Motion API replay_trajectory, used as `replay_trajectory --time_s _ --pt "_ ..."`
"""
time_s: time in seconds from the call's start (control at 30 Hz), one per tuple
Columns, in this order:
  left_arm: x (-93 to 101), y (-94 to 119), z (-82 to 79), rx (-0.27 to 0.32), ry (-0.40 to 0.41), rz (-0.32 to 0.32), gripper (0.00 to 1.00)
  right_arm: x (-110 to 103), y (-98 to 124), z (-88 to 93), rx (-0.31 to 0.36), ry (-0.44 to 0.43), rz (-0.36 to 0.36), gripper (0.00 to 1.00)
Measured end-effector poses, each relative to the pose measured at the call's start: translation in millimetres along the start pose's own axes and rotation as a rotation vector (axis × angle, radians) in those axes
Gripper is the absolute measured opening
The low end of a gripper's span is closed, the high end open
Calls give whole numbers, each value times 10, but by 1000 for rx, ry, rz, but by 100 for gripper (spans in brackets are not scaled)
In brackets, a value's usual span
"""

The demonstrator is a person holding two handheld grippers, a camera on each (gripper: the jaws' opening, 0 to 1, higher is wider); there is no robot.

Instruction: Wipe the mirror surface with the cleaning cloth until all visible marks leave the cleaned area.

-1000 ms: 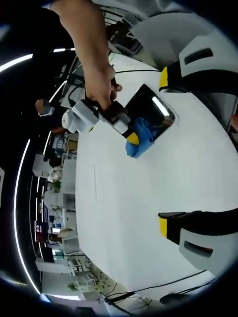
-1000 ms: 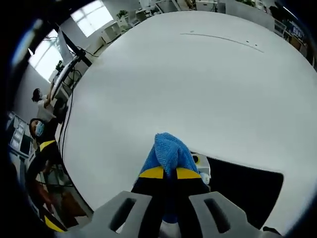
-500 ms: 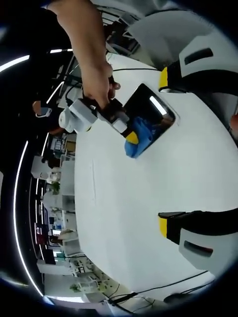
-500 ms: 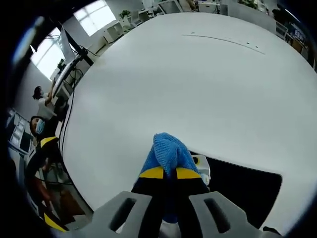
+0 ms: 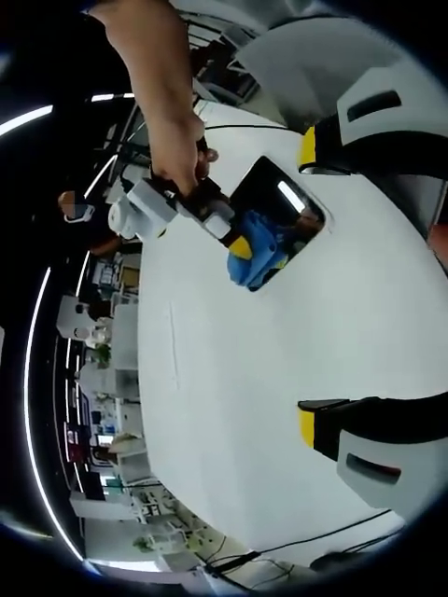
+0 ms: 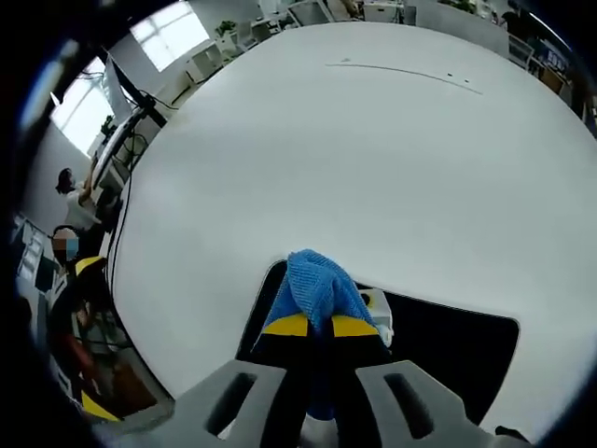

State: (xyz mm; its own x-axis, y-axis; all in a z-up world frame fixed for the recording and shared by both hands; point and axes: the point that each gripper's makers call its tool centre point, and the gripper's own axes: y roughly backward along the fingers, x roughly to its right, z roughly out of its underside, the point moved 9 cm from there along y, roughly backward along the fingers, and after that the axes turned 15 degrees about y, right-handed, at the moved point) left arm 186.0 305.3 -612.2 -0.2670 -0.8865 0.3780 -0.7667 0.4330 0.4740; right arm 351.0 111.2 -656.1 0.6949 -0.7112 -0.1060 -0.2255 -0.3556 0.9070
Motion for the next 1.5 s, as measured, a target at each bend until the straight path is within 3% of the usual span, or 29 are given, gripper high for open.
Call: replay_trajectory --time_s 0.8,1.3,1.5 --pt "-167 135 -32 9 -8 -13 99 169 10 30 -43 -21 41 0" --pt "-127 84 -75 24 -15 -11 99 177 135 125 -44 -67 66 0" --pt "-131 87 -95 65 -27 -27 99 169 148 165 -25 -83 57 0"
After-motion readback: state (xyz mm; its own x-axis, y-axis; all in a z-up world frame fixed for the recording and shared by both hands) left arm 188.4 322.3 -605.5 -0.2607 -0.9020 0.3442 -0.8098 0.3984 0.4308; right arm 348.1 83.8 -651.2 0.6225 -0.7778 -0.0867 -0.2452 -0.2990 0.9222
